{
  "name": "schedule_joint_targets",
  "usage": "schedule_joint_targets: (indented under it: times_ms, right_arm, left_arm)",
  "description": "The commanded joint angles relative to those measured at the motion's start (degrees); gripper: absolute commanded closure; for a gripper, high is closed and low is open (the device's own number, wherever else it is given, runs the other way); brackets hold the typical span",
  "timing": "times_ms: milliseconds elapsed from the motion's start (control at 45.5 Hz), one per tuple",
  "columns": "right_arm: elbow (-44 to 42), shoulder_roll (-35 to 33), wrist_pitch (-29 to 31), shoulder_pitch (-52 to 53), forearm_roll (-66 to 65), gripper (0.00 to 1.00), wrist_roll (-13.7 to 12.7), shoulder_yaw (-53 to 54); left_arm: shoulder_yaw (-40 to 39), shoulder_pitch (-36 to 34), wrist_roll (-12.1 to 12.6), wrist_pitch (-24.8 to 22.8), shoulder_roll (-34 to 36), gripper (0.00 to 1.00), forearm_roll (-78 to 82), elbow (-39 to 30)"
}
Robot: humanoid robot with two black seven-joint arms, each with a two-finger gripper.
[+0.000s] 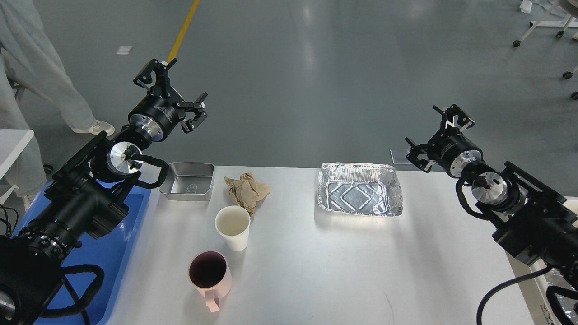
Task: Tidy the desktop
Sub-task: 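Move the left gripper over the blue bin toward the table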
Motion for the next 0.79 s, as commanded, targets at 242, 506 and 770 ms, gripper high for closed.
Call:
schedule_joint_targets:
  times_ms: [242,506,770]
  right_arm:
    - [-0.06,-0.09,0.0,-0.12,0.0,0.0,-0.06,-0.05]
    - [-0.32,0.0,-0.09,-0.74,-0.09,0.0,-0.06,-0.32]
    - [-0.23,-0.09,-0.18,-1.18,-0.09,0.0,-0.06,-0.58]
  left_arm:
    - [0.0,0.09,-0.14,-0.18,0.18,0.03,-0.08,0.53]
    - [-0.18,0.79,-4.53,-1.14,1.15,0.03,0.45,-0.09]
    - [1.84,1.23,-10.59,-4.04,1.94,0.03,11.96,0.53]
